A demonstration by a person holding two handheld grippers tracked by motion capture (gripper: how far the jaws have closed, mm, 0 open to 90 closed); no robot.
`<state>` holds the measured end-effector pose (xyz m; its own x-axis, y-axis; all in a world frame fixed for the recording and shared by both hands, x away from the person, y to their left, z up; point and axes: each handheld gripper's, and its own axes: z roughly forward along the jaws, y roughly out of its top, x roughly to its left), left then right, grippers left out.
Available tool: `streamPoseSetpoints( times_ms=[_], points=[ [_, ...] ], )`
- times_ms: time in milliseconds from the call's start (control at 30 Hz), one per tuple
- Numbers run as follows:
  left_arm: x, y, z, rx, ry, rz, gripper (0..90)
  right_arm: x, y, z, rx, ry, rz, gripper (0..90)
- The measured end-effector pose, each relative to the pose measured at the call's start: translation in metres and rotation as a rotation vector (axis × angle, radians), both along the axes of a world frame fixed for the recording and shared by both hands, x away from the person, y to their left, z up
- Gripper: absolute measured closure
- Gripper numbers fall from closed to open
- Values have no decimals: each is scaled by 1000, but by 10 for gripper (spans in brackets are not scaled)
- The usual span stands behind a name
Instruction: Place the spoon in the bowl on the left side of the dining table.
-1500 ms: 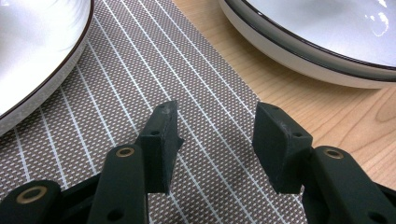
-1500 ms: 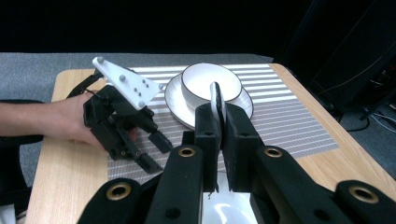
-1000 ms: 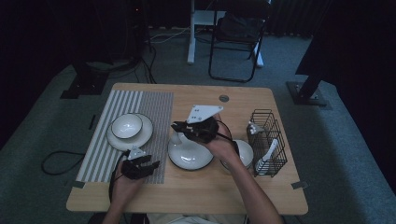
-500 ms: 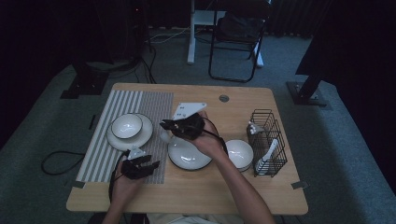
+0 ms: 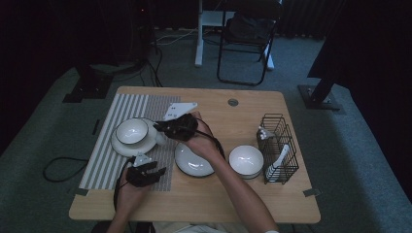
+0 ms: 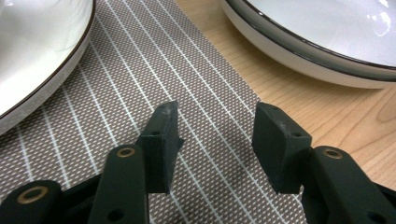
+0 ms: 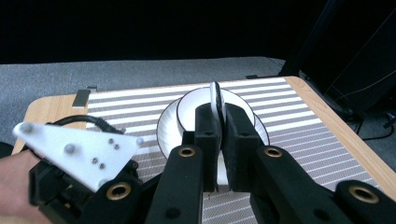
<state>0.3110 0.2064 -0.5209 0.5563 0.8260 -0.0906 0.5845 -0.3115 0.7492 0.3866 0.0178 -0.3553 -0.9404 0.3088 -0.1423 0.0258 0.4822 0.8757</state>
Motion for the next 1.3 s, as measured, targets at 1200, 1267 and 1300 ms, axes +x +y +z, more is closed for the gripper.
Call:
streamPoseSetpoints(
  times_ms=[1200,1267,1300],
  points=[
    [0,7,0,-8,5,13,526,53,61,-10,14,58,-28,851],
    [0,7,0,-7,5,13,526,55,66,-10,6,56,-27,851],
    [0,7,0,-7,5,14,526,55,68,-11,2,56,-26,850]
  ],
)
